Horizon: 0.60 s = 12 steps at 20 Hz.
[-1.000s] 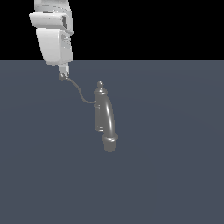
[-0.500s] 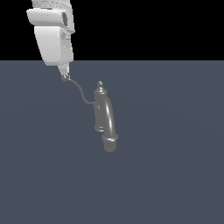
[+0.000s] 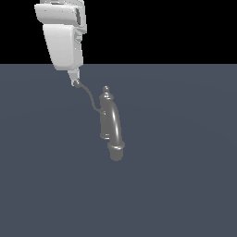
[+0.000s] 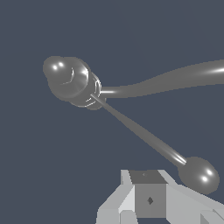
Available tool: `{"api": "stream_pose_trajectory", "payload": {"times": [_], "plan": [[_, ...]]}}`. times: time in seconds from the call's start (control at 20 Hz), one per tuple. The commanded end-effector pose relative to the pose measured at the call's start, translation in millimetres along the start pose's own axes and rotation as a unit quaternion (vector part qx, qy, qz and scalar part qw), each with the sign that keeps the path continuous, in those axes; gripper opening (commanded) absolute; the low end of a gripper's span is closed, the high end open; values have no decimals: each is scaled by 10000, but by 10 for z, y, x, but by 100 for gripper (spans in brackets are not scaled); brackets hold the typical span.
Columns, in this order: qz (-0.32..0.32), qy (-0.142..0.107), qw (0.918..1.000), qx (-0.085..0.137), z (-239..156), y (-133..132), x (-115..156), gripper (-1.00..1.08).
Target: Turn on the faucet by rotating a designated handle.
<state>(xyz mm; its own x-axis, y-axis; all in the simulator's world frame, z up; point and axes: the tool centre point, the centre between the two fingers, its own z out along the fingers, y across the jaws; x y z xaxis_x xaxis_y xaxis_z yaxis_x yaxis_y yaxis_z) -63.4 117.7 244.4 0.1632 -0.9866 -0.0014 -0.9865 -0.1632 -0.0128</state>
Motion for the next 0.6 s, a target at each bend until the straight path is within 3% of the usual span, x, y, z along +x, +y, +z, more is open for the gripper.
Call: {"api": "stream_pose_trajectory", "payload": {"times": [0.0, 0.55], "plan": [[44, 8, 10000, -42, 12, 107, 122, -100], [23, 7, 10000, -62, 12, 455, 420, -100]]}}
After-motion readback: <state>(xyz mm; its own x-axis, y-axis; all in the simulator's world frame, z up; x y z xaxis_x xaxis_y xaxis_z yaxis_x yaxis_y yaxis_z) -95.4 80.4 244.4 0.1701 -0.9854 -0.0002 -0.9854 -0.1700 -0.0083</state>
